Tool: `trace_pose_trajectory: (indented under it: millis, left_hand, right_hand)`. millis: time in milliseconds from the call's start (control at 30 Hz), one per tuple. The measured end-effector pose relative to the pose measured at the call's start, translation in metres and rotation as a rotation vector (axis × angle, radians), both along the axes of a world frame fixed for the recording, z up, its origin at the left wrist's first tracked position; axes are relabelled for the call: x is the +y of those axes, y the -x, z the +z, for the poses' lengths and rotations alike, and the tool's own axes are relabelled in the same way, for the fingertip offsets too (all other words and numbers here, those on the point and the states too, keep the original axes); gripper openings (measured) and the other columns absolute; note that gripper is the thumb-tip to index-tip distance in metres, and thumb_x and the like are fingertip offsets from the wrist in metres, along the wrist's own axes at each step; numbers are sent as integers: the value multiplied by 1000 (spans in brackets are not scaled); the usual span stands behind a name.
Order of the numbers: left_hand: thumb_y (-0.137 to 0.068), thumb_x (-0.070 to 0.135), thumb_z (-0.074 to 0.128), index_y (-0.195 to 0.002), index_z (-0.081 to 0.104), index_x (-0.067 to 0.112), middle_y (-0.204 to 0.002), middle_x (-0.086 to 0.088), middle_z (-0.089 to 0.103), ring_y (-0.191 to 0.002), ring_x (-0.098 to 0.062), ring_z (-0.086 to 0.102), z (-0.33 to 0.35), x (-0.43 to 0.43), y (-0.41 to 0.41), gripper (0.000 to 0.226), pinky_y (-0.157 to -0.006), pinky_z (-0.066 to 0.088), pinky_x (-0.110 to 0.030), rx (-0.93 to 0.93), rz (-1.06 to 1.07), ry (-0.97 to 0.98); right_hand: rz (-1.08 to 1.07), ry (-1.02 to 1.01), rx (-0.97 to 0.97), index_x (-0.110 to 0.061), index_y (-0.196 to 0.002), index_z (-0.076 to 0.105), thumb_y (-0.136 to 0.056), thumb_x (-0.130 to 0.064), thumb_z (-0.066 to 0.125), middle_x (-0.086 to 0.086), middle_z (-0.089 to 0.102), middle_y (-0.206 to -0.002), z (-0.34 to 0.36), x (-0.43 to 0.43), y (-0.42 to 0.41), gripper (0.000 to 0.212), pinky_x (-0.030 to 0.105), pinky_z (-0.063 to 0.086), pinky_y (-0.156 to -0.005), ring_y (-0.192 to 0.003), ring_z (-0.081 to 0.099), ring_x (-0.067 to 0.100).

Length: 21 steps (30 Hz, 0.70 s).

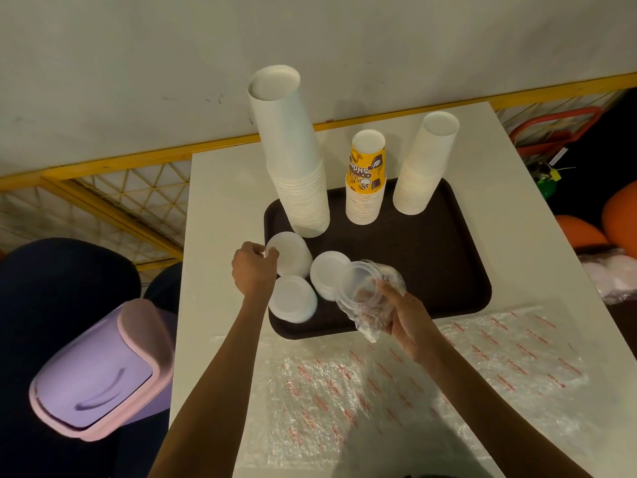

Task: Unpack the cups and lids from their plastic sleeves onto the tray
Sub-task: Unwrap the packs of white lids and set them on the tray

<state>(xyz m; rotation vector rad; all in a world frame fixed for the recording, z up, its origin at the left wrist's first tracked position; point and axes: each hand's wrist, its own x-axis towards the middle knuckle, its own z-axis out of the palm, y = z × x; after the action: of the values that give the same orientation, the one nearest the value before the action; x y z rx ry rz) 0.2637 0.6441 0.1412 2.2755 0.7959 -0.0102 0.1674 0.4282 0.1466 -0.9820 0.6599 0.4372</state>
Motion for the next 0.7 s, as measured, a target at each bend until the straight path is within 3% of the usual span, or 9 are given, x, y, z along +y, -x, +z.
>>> trace_pose_trajectory:
  millis: [200,333,400,467,533,600,700]
  left_hand:
    - [-88,31,65,-126,52,7,-127,-11,52,-102,-21,56,3,-9,7,47,-79,39,-25,-83,-79,-17]
    - [-86,32,68,-129,50,8,-132,-14,49,-117,-28,52,-3,-10,12,52,-91,44,-32,-54,-129,-42]
    - [-87,31,67,-131,49,8,-135,-14,47,-122,-28,47,0,-12,16,53,-96,43,-35,-127,-102,-42]
    - [-88,27,66,-129,51,8,-132,-14,50,-115,-25,51,9,-17,25,47,-93,45,-33,-267,-67,-4]
    - [-90,22,63,-121,57,7,-120,-12,58,-94,-14,57,17,-23,42,35,-78,47,-19,-357,-88,73]
    - [-91,19,62,-108,63,7,-104,-8,65,-78,-5,56,21,-30,64,21,-65,42,-3,-337,-172,150]
    - [-88,24,65,-95,66,10,-91,-1,68,-72,-4,59,16,-38,94,15,-61,44,-5,-227,-280,241]
  right_hand:
    - [-13,-9,-1,-18,-109,61,-92,-27,55,10,66,-110,1,-1,0,20,36,54,-81,-103,62,25]
    - [-5,9,5,-17,-116,58,-92,-28,55,11,64,-115,1,1,1,26,31,54,-75,-106,61,25]
    - [-1,22,7,-14,-121,57,-92,-29,56,12,64,-117,1,1,1,32,29,53,-71,-106,62,25]
    - [3,27,5,-12,-124,56,-91,-30,56,12,64,-117,2,2,2,38,28,53,-71,-107,62,26]
    - [5,23,7,-12,-125,55,-90,-30,58,12,64,-118,3,4,2,39,30,54,-72,-107,62,26]
    - [17,12,7,-14,-122,56,-89,-29,59,11,64,-118,4,7,3,36,30,54,-73,-107,62,26]
    - [49,15,6,-21,-111,58,-88,-29,59,9,65,-116,8,15,6,24,31,55,-74,-104,63,25]
